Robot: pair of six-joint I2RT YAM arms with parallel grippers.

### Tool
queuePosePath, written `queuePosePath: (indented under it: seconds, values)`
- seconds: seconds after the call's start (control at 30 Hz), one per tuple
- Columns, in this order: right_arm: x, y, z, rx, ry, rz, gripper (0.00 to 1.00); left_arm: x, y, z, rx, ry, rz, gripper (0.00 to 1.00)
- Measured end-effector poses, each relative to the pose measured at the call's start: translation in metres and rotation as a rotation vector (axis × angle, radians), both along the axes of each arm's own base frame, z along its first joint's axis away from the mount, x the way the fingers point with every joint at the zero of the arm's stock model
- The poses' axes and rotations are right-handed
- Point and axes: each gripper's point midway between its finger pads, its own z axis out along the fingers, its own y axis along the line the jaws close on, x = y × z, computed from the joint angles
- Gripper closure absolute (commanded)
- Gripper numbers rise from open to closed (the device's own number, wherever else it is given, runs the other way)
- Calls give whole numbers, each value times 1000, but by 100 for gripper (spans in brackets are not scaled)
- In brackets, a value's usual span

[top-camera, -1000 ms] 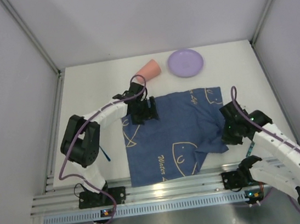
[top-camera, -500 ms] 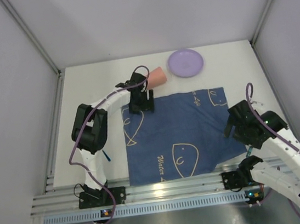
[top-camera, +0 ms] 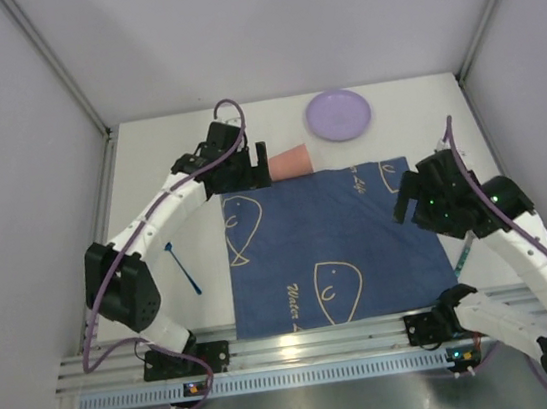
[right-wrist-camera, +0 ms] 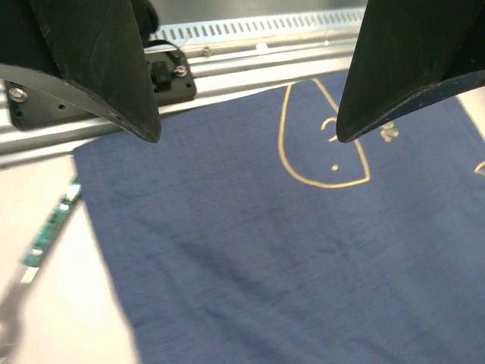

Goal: Set the dinner table for one person

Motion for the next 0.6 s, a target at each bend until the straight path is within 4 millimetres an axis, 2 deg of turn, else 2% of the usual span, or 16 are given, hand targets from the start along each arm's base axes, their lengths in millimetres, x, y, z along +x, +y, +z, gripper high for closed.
queuePosePath:
  seconds: [0.1,0.2,0.4,0.5,0.6]
  values:
    - [21,30,-11,50,49,109,0,-6,11,9,15,-36,24,2]
    - [48,66,-16,133,68,220,0,-9,15,0,34,-17,33,2]
    - [134,148,-7,328,4,421,0,-14,23,-25,54,46,56,3]
    - [173,174,-1,379,-30,468,0,-14,21,-34,43,76,52,3]
    - [201,187,2,403,-53,488,0,-16,16,-34,11,92,43,3]
